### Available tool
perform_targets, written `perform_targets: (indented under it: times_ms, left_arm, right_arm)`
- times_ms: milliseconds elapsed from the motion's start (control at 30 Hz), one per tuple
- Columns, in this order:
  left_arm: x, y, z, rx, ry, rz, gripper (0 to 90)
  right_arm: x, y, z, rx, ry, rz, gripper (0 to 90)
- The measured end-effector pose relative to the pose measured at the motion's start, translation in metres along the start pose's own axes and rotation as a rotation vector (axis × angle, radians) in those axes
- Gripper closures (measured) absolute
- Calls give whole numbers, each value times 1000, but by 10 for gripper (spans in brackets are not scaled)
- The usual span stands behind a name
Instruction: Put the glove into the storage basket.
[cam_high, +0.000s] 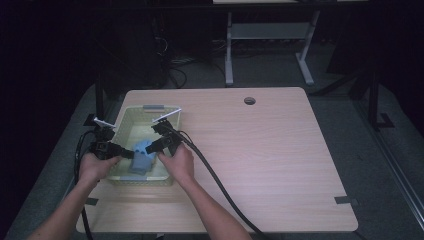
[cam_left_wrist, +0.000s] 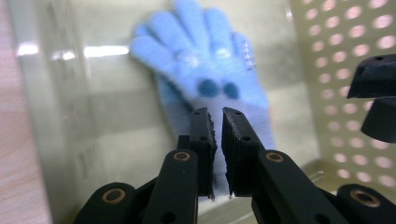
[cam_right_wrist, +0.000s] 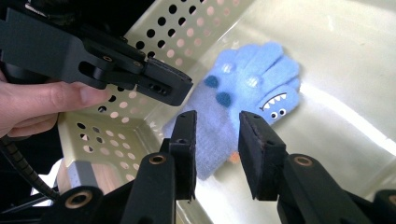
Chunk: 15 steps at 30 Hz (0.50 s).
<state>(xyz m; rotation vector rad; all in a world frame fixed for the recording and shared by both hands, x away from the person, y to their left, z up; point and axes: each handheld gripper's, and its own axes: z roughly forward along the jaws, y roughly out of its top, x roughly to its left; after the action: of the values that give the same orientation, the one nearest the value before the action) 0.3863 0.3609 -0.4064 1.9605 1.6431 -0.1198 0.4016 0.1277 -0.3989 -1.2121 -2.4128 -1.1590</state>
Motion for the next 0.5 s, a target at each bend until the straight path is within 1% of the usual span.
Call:
perform_targets:
  times_ms: [33, 67, 100, 133, 167, 200, 233, 267, 300, 333, 367, 400, 433, 467, 500]
  left_arm:
    - [-4, 2, -2, -17, -15, 4, 817]
    - [-4, 2, -2, -17, -15, 4, 817]
    - [-6, 3, -2, -20, -22, 9, 815]
    - [-8, 3, -3, -26, -25, 11, 815]
    - [-10, 4, -4, -33, -36, 8, 814]
    - [-11, 5, -5, -37, -39, 18, 814]
    - [-13, 6, -7, -40, -44, 23, 808]
    - [-15, 7, -8, -50, -57, 18, 805]
    - [-19, 8, -12, -60, -70, 30, 804]
    - [-19, 8, -12, -60, -70, 30, 802]
    - [-20, 9, -13, -67, -80, 42, 799]
    - [-22, 10, -15, -75, -90, 44, 799]
    - [-25, 10, -16, -85, -99, 48, 799]
    - [-27, 11, -18, -91, -106, 52, 794]
    - [-32, 11, -20, -94, -121, 67, 784]
  right_arm:
    - [-1, -1, -5, -13, 4, 1, 667]
    - [-1, -1, -5, -13, 4, 1, 667]
    - [-2, -2, -11, -29, 8, 0, 666]
    - [-2, -2, -11, -29, 8, 0, 666]
    - [-2, -2, -14, -35, 9, 1, 664]
    - [-3, -2, -18, -42, 11, 6, 662]
    - [-5, -4, -25, -65, 29, 5, 660]
    - [-6, -5, -29, -70, 35, 9, 656]
    - [-7, -5, -32, -74, 36, 12, 653]
    - [-7, -5, -32, -74, 36, 12, 653]
    - [-10, -6, -39, -83, 46, 18, 645]
    - [-12, -6, -42, -97, 59, 25, 642]
    - [-12, -6, -42, -97, 59, 25, 642]
    - [-12, -7, -45, -103, 60, 33, 640]
    - [-15, -8, -53, -119, 68, 37, 632]
